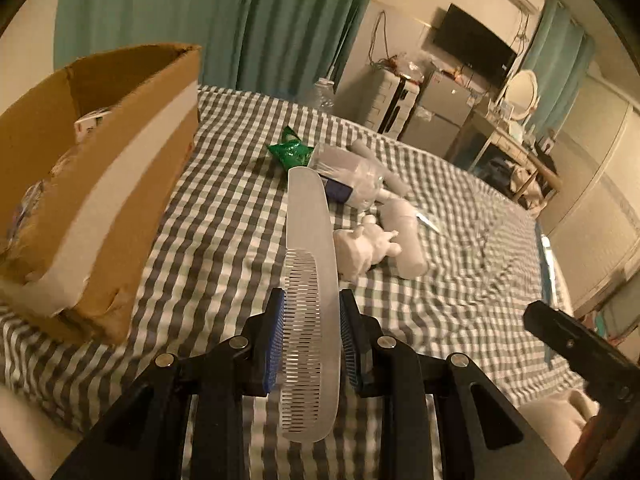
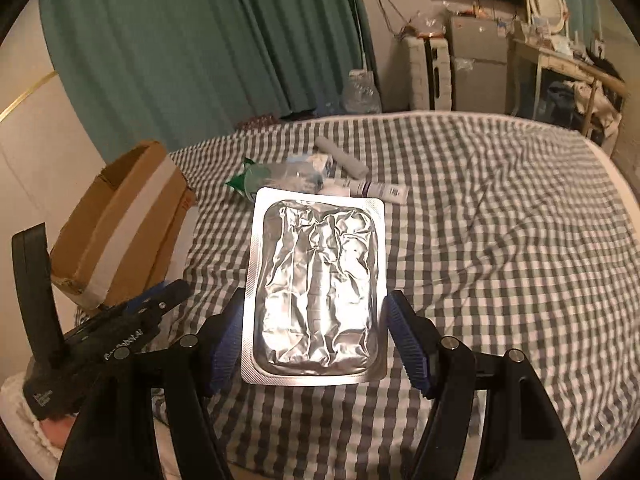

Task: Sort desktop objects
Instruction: 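Carry the comb and foil pack into the cardboard box and release both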

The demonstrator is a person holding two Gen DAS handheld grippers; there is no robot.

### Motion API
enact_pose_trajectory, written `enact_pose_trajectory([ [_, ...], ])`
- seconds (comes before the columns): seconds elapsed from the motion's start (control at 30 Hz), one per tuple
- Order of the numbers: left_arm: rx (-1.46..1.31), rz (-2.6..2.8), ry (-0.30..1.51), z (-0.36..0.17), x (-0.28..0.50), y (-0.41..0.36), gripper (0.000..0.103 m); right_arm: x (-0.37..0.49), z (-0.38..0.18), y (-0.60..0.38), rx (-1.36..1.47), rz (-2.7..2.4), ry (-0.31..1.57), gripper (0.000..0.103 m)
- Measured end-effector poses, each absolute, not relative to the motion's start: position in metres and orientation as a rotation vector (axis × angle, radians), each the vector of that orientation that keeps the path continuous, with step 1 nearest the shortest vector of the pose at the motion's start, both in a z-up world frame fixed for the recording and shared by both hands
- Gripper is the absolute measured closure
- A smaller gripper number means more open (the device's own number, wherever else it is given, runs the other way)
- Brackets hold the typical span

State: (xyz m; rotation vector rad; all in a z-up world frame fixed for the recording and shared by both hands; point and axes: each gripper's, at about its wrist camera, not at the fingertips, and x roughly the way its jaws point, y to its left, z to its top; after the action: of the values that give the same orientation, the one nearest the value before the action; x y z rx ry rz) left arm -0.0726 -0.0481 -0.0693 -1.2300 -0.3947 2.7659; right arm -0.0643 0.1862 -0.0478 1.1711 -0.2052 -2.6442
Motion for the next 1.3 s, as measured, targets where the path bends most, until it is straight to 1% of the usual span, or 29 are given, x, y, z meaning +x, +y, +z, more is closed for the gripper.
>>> enact_pose_trajectory([
  [0.1, -1.176, 2.757, -0.355, -0.046, -0.066, -0.05, 0.076, -0.052, -0.036, 0.18, 1.155, -2.667, -0.198, 0.035],
  [0.27, -1.118, 2.7, -0.556, 0.014, -0.07, -0.086, 0.076, -0.047, -0.006, 0.166, 1.103, -2.662, -0.217, 0.035],
  [0.3, -1.115, 2.699, -0.548, 0.023, -0.072, -0.092, 0.076, -0.045, 0.004, 0.161, 1.081, -2.66, -0.214, 0.035],
  [0.37, -1.109, 2.724, -0.474, 0.048, -0.077, -0.107, 0.076, -0.044, 0.02, 0.15, 1.057, -2.643, -0.207, 0.035],
  [0.43, -1.053, 2.802, -0.432, 0.071, -0.08, -0.131, 0.076, -0.047, 0.038, 0.134, 1.024, -2.594, -0.243, 0.035],
  [0.53, -1.012, 2.891, -0.454, 0.094, -0.089, -0.176, 0.076, -0.056, 0.062, 0.105, 0.971, -2.536, -0.251, 0.035],
  [0.6, -0.992, 2.947, -0.409, 0.104, -0.09, -0.201, 0.076, -0.064, 0.074, 0.08, 0.956, -2.516, -0.217, 0.035],
  [0.67, -0.987, 2.99, -0.344, 0.107, -0.095, -0.226, 0.076, -0.073, 0.082, 0.055, 0.949, -2.469, -0.227, 0.035],
  [0.73, -1.013, 2.976, -0.332, 0.102, -0.097, -0.247, 0.076, -0.083, 0.086, 0.026, 0.957, -2.396, -0.261, 0.035],
  [0.8, -1.011, 2.981, -0.389, 0.089, -0.098, -0.275, 0.076, -0.098, 0.082, -0.008, 0.99, -2.34, -0.26, 0.035],
  [0.93, -1.189, 2.911, -0.473, 0.042, -0.111, -0.306, 0.076, -0.119, 0.055, -0.063, 1.086, -2.312, -0.177, 0.034],
  [0.97, -1.225, 2.905, -0.464, 0.033, -0.113, -0.307, 0.075, -0.121, 0.045, -0.072, 1.112, -2.298, -0.168, 0.034],
  [1.0, -1.258, 2.907, -0.445, 0.025, -0.114, -0.308, 0.071, -0.126, 0.034, -0.084, 1.146, -2.291, -0.158, 0.033],
  [1.03, -1.28, 2.916, -0.413, 0.016, -0.114, -0.308, 0.069, -0.126, 0.029, -0.088, 1.161, -2.293, -0.156, 0.028],
  [1.07, -1.281, 2.925, -0.386, 0.01, -0.106, -0.307, 0.065, -0.13, 0.024, -0.092, 1.171, -2.297, -0.153, 0.023],
  [1.1, -1.281, 2.934, -0.356, 0.007, -0.105, -0.306, 0.058, -0.13, 0.02, -0.097, 1.166, -2.308, -0.145, 0.023],
  [1.13, -1.282, 2.941, -0.319, 0.004, -0.105, -0.304, 0.055, -0.131, 0.018, -0.101, 1.155, -2.318, -0.13, 0.023],
  [1.17, -1.286, 2.942, -0.268, 0.002, -0.106, -0.305, 0.049, -0.129, 0.017, -0.103, 1.147, -2.327, -0.118, 0.023],
  [1.23, -1.278, 2.948, -0.225, 0.003, -0.104, -0.302, 0.042, -0.131, 0.019, -0.101, 1.124, -2.357, -0.085, 0.023],
  [1.3, -1.266, 2.963, -0.221, 0.007, -0.102, -0.299, 0.027, -0.132, 0.026, -0.096, 1.112, -2.4, -0.052, 0.022],
])
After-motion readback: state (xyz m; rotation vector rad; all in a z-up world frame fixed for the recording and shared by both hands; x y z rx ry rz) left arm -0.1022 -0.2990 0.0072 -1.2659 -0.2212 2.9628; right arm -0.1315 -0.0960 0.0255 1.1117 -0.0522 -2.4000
